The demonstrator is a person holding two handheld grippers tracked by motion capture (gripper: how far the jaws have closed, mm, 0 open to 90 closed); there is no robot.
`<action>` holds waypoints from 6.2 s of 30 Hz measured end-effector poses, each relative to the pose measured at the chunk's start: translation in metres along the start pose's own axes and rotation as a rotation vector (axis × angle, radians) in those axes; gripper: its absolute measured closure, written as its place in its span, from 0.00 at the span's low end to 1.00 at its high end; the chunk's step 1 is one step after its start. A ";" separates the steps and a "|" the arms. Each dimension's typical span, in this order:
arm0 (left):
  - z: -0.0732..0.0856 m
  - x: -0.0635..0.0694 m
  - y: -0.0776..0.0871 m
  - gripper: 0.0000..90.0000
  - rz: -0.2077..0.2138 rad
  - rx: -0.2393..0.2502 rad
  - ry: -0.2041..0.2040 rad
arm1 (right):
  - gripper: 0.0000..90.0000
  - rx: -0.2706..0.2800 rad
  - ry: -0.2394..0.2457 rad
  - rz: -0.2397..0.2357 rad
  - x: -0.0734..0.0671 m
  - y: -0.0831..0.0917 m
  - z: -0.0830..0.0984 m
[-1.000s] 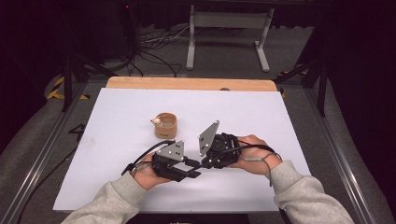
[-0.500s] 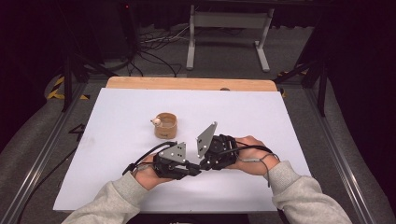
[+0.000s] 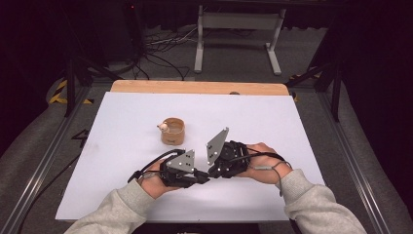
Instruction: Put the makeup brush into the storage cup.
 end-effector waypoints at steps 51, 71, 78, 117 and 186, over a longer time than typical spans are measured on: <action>-0.003 -0.045 0.073 0.92 -0.325 0.349 0.136 | 0.02 0.625 -0.338 0.431 0.016 0.030 0.073; -0.006 -0.084 0.090 0.92 -0.457 0.451 0.203 | 0.02 0.653 -0.411 0.420 0.012 0.016 0.097; -0.006 -0.093 0.093 0.92 -0.480 0.456 0.208 | 0.01 0.660 -0.414 0.418 0.012 0.013 0.098; 0.008 -0.146 0.087 0.91 -0.587 0.541 0.208 | 0.01 0.694 -0.449 0.378 0.010 0.007 0.105; 0.023 -0.102 0.103 0.02 -0.496 0.554 0.212 | 0.00 0.767 -0.416 0.475 0.013 0.023 0.114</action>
Point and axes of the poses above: each handheld gripper's, and its own axes: y roughly backward along the jaws, z roughly out of its underside, x roughly to its right, the point moved 5 cm from there along -y, roughly forward along the jaws, and after that the axes turned 7 degrees about x, right-handed, at the moved point
